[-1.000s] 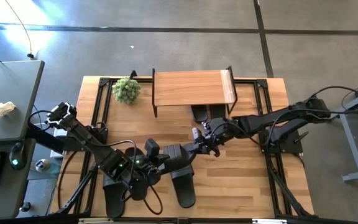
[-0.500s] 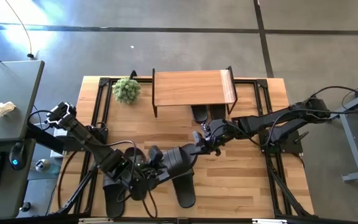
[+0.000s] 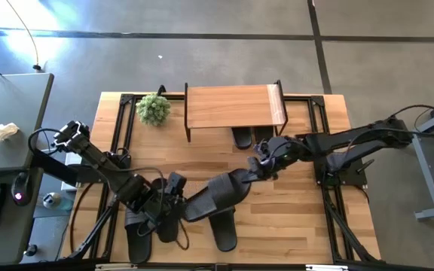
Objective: Pick and place slides into the shelf
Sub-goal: Move the middle right black slipper to the right side of the right black slipper
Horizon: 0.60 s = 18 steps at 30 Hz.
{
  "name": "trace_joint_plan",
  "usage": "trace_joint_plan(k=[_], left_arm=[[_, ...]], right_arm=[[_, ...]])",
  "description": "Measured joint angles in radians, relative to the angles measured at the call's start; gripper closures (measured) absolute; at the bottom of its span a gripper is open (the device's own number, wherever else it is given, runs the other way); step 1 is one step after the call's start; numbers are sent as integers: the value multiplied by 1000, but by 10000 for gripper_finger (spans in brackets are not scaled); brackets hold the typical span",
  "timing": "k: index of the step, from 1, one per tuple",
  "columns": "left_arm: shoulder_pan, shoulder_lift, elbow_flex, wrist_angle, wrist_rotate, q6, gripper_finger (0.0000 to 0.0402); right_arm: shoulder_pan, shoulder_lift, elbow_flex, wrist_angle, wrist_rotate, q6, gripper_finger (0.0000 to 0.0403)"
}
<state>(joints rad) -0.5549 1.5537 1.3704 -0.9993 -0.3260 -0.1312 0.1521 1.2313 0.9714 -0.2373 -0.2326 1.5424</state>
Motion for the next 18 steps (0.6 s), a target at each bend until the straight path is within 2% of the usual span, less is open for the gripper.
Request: trace_joint_plan(k=[4,6,9,13,15,18], left_arm=[[-5,-24,-3,-24,155,-33,236],[-6,-32,-3,-30,201,-38,243],[-2,-34,-3,-26,191,-60,252],[-4,-35,-3,-26,192,-103,263],[-4,-35,-3,-20,189,-109,268],[0,-34,-7,9,177,-110,274]], right_arm=[[-2,-102,4,-100,-90,-75,385],[-1,-153,4,-165,-143,-90,385],[-1,-220,4,-309,-192,-98,385],[23,-281,4,-623,-217,-100,385],[33,-287,2,-778,-213,-147,385],[45,-279,2,-890,-161,-223,385]])
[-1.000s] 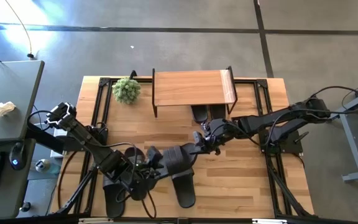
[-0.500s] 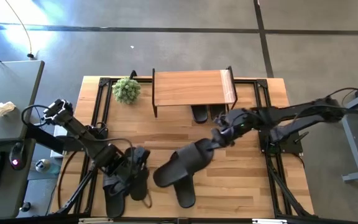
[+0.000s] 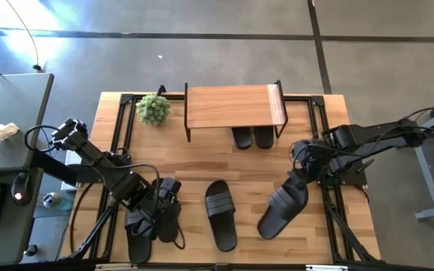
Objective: Pick and place slides into the shelf
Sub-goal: Move the middle right black slipper to the right side of the right black slipper
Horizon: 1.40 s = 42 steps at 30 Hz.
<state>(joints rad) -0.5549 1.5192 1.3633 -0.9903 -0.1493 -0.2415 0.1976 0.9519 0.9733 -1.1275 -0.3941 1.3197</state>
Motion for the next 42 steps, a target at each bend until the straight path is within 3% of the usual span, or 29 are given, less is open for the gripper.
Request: trace_joint_plan(k=[4,11,20,24,35,42], left_arm=[[-2,0,-21,79,-1,0,280],[0,0,-81,182,-1,-24,283],[-1,0,-167,187,0,-119,284],[-1,0,-207,219,3,-138,284],[-1,1,-248,306,-1,-133,284],[-1,1,-248,312,-20,-130,284]], right_arm=[[-3,51,0,4,53,-103,385],[-61,223,0,24,42,-320,386],[-121,431,0,222,23,-544,374],[-132,497,0,299,27,-574,347],[-132,594,0,378,42,-544,331],[-133,595,0,457,116,-539,257]])
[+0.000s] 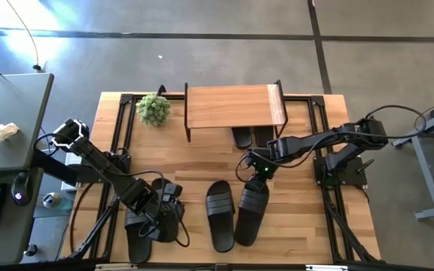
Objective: Pick and place slides into the shelf
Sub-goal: Move the middle right black slipper to the right side of the right black slipper, then put the black slipper under the shelf
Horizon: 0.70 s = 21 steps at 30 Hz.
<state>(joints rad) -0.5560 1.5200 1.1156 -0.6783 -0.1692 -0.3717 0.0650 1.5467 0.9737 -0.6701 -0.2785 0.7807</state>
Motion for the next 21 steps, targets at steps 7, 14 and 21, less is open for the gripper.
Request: trace_joint_plan(k=[7,14,21], left_arm=[[0,0,0,1,-4,0,284],[0,0,0,1,-7,0,284],[0,0,0,0,-37,0,284]], right_arm=[[0,0,0,0,51,6,166],[0,0,2,-4,77,66,146],[8,-28,112,-34,121,82,177]])
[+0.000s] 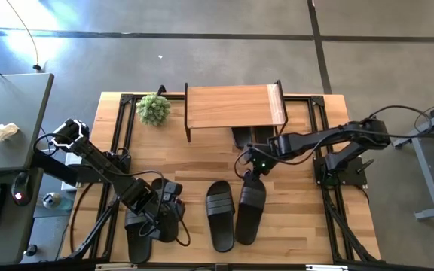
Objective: Pick and place slides into the shelf
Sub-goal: Put the black slipper under the shelf
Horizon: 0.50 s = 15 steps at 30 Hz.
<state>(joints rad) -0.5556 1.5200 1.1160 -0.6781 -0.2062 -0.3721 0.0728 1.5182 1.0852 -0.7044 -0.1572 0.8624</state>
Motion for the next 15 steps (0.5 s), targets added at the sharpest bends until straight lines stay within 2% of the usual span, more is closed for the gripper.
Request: trace_joint_plan(k=[2,5,8,12,14,15], left_arm=[[0,0,0,-2,-29,-2,284],[0,0,0,-4,-78,-6,284],[0,0,0,-5,-107,-23,284],[0,0,0,-7,-123,-60,284],[8,0,0,-13,-131,-73,284],[8,0,0,-15,-134,-78,284]], right_arm=[[9,-12,65,-38,54,-20,196],[38,-21,184,-136,197,-88,231],[90,-21,311,-267,427,-160,275],[171,-21,411,-373,740,-165,341],[203,-22,428,-390,801,-164,373],[214,-22,428,-392,791,-163,387]])
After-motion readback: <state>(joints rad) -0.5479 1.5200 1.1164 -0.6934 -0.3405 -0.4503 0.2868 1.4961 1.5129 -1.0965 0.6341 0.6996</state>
